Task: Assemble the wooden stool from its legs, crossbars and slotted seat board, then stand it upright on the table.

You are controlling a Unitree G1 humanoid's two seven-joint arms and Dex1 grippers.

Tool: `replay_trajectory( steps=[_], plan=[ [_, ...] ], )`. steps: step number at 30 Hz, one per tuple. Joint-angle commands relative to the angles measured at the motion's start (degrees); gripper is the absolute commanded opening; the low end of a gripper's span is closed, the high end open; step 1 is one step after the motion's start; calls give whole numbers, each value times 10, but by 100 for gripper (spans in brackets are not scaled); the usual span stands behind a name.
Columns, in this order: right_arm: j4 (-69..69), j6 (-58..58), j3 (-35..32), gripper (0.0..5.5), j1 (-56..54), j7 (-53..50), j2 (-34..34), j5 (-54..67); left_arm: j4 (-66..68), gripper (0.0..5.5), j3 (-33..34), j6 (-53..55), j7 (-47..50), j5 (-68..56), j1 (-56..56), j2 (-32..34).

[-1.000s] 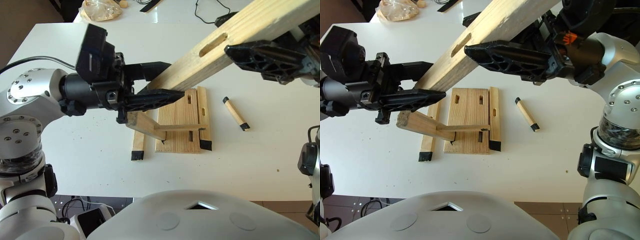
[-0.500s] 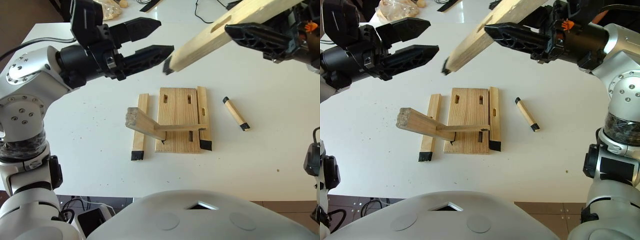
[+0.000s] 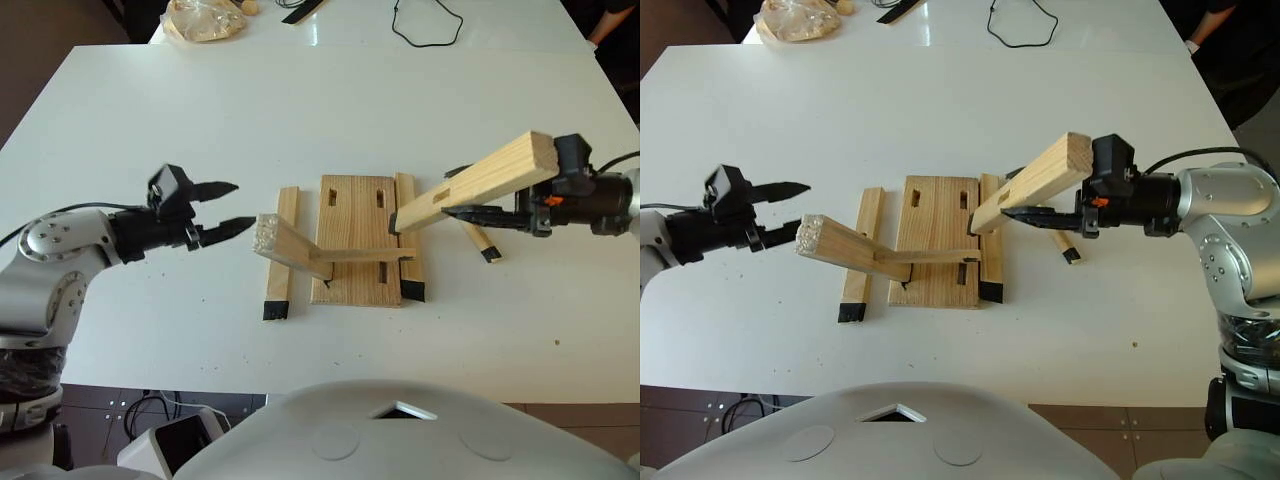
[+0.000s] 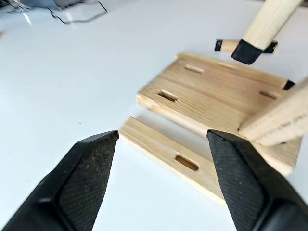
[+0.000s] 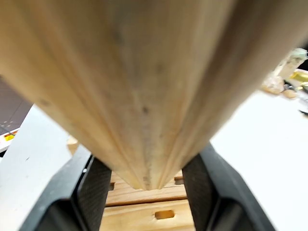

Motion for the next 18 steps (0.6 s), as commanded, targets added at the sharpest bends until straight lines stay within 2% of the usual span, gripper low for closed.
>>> replay_trajectory(
  steps=[1, 18],
  plan=[
    [-27, -12, 5, 202, 36, 15, -9, -11, -24, 340, -23, -20, -26, 30, 33, 3],
    [-93, 3, 11, 202, 95, 3, 3, 12, -69, 340, -46, -6, -50, 38, 39, -5]
  ],
)
